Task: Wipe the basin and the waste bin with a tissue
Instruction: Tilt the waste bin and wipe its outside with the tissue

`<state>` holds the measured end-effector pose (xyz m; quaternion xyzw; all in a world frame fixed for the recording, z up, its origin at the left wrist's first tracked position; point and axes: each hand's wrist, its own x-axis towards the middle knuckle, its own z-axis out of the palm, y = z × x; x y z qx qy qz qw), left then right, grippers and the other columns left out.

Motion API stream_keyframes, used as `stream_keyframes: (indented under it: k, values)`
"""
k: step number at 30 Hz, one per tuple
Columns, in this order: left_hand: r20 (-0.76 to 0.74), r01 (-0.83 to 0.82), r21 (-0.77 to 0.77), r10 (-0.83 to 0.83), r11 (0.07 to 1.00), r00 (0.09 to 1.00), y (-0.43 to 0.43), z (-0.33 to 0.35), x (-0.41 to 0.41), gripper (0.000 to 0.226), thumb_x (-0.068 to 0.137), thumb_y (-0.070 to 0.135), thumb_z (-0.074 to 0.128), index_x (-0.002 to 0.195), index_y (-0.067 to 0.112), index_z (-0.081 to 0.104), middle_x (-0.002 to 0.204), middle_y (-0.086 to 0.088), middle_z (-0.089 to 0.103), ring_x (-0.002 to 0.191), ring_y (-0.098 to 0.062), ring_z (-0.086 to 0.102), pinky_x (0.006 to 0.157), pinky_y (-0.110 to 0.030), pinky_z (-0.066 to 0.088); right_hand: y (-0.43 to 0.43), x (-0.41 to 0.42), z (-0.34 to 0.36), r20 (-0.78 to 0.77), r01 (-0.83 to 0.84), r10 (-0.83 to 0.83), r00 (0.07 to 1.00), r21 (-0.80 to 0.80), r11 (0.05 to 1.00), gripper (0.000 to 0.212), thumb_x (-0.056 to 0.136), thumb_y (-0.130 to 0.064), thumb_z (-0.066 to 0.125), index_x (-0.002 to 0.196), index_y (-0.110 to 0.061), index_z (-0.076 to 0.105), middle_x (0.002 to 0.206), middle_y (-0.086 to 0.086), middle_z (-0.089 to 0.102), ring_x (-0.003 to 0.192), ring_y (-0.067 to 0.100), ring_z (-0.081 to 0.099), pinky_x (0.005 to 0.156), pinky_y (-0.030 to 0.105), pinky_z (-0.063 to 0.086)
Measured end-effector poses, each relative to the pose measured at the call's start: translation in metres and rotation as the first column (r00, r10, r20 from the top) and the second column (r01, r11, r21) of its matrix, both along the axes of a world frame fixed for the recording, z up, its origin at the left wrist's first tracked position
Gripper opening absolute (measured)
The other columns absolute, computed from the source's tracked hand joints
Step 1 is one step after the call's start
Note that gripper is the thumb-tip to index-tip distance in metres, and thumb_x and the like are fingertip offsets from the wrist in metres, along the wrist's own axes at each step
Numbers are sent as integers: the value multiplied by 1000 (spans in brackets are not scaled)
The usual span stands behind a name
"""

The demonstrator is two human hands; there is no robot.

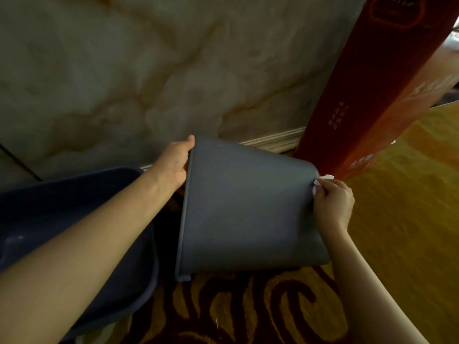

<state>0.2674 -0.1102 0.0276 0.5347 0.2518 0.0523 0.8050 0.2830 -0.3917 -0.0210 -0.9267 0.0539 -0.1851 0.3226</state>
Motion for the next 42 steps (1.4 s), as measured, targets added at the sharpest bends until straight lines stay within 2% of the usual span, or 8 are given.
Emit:
stream_keyframes:
  k: [4, 8, 14, 17, 20, 24, 29, 42]
  values:
    - [186, 82, 32, -86, 996, 979, 7, 20, -23, 30, 98, 21, 38, 86, 12, 64, 64, 5, 75, 62, -8, 71, 58, -23, 58, 5, -7, 11, 105, 8, -19, 994, 101, 995, 24, 90, -11, 53, 110, -4, 65, 115, 15, 62, 110, 29, 51, 94, 38, 41]
    - [226, 191, 22, -191, 981, 955, 11, 18, -50, 33, 100, 19, 30, 96, 11, 62, 75, 3, 76, 72, -10, 71, 66, -24, 59, 32, -25, 27, 247, -23, -30, 969, 210, 977, 22, 89, -8, 56, 109, -4, 66, 113, 16, 63, 108, 29, 55, 89, 26, 38]
    - [268, 309, -99, -273, 946, 924, 12, 19, -71, 35, 100, 20, 29, 112, 7, 59, 89, -2, 76, 81, -12, 72, 73, -26, 58, 142, -77, 48, 492, -535, 468, 734, -5, 845, 25, 79, 5, 64, 104, 1, 65, 102, 18, 65, 91, 26, 54, 81, 22, 40]
    - [212, 383, -95, -357, 919, 910, 13, 20, -75, 43, 99, 36, 27, 115, 14, 60, 95, -2, 74, 87, -11, 70, 77, -25, 56, 172, -87, 53, 479, -602, 537, 694, -22, 798, 23, 82, 2, 63, 105, 1, 64, 105, 17, 65, 88, 29, 55, 80, 27, 43]
    - [166, 389, -51, -377, 920, 911, 16, 19, -77, 43, 98, 39, 27, 106, 19, 64, 85, 4, 76, 80, -6, 71, 67, -20, 57, 185, -89, 56, 496, -592, 526, 691, -28, 805, 23, 82, 4, 61, 105, 3, 64, 104, 17, 66, 85, 30, 56, 78, 31, 48]
    - [266, 342, -56, -317, 938, 910, 16, 20, -73, 35, 99, 27, 32, 102, 13, 63, 80, 2, 75, 77, -6, 71, 66, -19, 56, 187, -85, 57, 502, -580, 526, 686, -60, 813, 24, 83, 2, 58, 107, 4, 64, 104, 17, 67, 84, 32, 58, 77, 36, 52]
    - [280, 275, 102, -293, 956, 914, 7, 23, -66, 32, 99, 17, 33, 94, 10, 64, 72, -1, 75, 66, -8, 70, 63, -20, 56, 172, -71, 64, 488, -504, 473, 734, -77, 860, 25, 81, 2, 61, 105, 1, 65, 102, 15, 67, 85, 31, 55, 77, 35, 49]
    - [264, 254, 132, -281, 958, 923, 9, 19, -64, 33, 99, 16, 34, 95, 9, 66, 78, 1, 77, 74, -9, 72, 64, -21, 57, 34, -31, 34, 372, -33, 26, 928, 11, 999, 24, 89, -2, 53, 110, 2, 63, 111, 18, 64, 101, 36, 49, 89, 42, 42]
